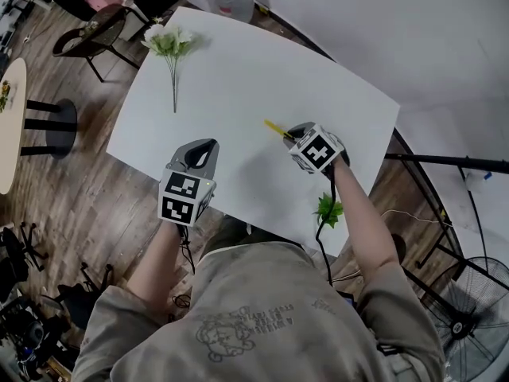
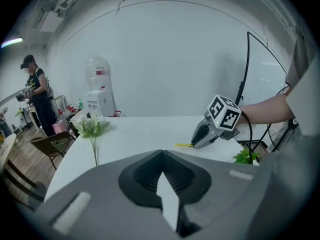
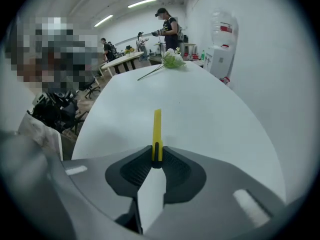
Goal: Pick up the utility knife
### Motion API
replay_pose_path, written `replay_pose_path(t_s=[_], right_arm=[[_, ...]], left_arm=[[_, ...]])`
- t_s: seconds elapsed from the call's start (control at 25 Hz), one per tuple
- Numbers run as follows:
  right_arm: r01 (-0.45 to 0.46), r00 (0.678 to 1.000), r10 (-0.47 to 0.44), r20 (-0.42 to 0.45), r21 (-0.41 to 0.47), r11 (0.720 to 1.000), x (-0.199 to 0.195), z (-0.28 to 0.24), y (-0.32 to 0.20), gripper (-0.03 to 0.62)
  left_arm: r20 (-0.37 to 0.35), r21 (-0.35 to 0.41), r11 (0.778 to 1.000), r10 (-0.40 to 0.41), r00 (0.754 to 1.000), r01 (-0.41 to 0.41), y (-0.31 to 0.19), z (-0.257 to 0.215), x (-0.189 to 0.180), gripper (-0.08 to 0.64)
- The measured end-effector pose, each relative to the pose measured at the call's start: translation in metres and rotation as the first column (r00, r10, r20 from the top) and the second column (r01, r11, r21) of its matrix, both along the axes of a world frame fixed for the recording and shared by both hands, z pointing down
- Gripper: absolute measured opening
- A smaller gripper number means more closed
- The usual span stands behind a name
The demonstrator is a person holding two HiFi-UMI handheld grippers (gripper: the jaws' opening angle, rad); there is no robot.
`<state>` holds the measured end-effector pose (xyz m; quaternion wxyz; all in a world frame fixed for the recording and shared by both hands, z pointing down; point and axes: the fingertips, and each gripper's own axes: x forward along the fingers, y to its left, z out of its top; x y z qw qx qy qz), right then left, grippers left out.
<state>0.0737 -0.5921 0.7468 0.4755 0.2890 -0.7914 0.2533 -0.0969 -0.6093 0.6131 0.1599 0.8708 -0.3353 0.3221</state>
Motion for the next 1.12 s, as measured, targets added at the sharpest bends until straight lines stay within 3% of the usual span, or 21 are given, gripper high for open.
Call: replay_pose_path(t_s=[0.32, 0.6, 0.92, 1.12], right_arm=[[-0.182, 0.973, 0.166, 0.159, 0.096, 0.979, -0.004, -0.065, 0.005, 0.092], [-0.352, 0.908, 0.29, 0.302, 0.174, 0.92, -0.002, -0.133, 0.013, 0.092], [-0.452, 0.859, 0.299, 0.416, 0.341, 0.824, -0.009, -0.226, 0.018, 0.092], [-0.457, 0.848, 0.23, 0.477, 0.441, 0.773, -0.018, -0.288, 0.021, 0.092]], left_arm=[[-0.023, 0.057, 0.998, 0.0, 1.0, 0.002, 0.006, -0.033, -0.004, 0.0], [-0.056, 0.132, 0.991, 0.009, 0.998, -0.002, 0.008, -0.081, -0.008, 0.0], [-0.122, 0.222, 0.975, 0.01, 0.992, 0.018, 0.002, -0.135, -0.017, 0.0], [-0.173, 0.268, 0.963, 0.016, 0.985, 0.031, 0.0, -0.171, -0.02, 0.0]])
